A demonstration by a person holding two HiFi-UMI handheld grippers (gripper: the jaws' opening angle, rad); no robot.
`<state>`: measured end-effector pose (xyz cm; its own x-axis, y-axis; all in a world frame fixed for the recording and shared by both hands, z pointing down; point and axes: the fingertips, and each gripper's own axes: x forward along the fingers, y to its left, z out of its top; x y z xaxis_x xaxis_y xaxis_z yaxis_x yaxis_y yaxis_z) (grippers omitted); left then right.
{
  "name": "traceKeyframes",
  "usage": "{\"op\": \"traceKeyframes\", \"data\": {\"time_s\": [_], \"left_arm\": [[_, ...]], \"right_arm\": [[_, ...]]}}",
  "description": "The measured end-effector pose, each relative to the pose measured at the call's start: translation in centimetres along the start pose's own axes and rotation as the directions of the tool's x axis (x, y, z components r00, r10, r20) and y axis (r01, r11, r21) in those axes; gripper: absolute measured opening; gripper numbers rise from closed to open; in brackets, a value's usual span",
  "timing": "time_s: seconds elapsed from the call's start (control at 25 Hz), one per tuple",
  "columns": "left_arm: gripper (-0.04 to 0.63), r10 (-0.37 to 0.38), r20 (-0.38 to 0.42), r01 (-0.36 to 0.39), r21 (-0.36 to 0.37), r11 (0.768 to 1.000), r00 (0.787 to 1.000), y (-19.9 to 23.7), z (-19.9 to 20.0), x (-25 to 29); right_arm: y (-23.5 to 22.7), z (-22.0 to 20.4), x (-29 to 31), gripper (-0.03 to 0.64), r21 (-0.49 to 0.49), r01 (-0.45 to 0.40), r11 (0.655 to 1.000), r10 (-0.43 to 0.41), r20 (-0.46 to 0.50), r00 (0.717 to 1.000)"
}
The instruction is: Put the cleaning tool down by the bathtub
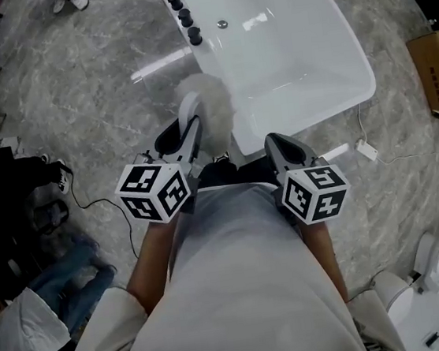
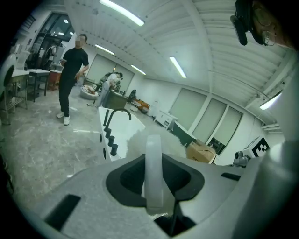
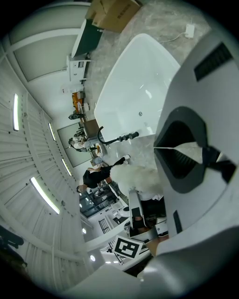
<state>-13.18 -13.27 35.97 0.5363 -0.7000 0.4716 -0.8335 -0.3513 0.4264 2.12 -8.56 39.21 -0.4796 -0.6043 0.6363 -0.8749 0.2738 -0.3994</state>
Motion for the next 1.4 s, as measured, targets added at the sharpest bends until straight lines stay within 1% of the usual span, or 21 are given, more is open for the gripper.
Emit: {"op": "traceKeyframes", "data": {"time_s": [0.2, 0.32, 0.52, 0.76, 0.88, 0.96, 1.08, 1.24, 1.4], "left_arm": [[0.086, -0.006, -0.024, 0.006, -0.003, 1.000, 1.000, 0.2, -0.4, 1.7], [0.085, -0.013, -0.040, 0.013, -0.002, 1.000, 0.999, 0.0, -0.5, 2.3], [0.086, 0.023, -0.057, -0.023, 0.014, 1.000, 0.998, -0.5, -0.6, 4.0], [0.086, 0.034, -0.087, -0.034, 0.007, 0.999, 0.996, -0.8, -1.2, 6.0], [0.086, 0.052, -0.100, -0.049, 0.030, 0.998, 0.994, -0.9, -1.6, 6.5], [0.085, 0.052, -0.109, -0.049, 0.033, 0.998, 0.993, -1.0, -1.9, 6.9], [0.086, 0.044, -0.120, -0.043, 0.007, 0.999, 0.992, -0.9, -2.3, 7.4], [0.086, 0.036, -0.134, -0.043, -0.051, 0.998, 0.990, -0.3, -3.1, 8.5], [0.086, 0.038, -0.156, -0.049, -0.065, 0.997, 0.987, 0.1, -4.1, 9.5]], "right_arm": [[-0.9, 0.2, 0.7, 0.012, 0.020, 0.000, 1.000, 0.000, 0.001, 1.000], [-1.3, 0.7, 0.7, 0.012, 0.015, -0.007, 1.000, 0.007, -0.003, 1.000], [-3.2, 2.0, 0.7, 0.012, 0.016, -0.021, 1.000, 0.021, -0.011, 1.000], [-4.3, 2.5, 0.9, 0.012, 0.009, -0.038, 0.999, 0.039, -0.034, 0.999], [-4.8, 2.4, 0.8, 0.012, 0.014, -0.040, 0.999, 0.041, -0.045, 0.998], [-5.2, 2.4, 0.7, 0.012, 0.018, -0.038, 0.999, 0.039, -0.050, 0.998], [-5.5, 2.5, 0.5, 0.012, 0.021, -0.032, 0.999, 0.033, -0.053, 0.998], [-5.6, 2.2, 0.7, 0.012, 0.025, -0.034, 0.999, 0.036, -0.065, 0.997], [-6.1, 1.8, 0.6, 0.012, 0.034, -0.029, 0.999, 0.032, -0.072, 0.997]]}}
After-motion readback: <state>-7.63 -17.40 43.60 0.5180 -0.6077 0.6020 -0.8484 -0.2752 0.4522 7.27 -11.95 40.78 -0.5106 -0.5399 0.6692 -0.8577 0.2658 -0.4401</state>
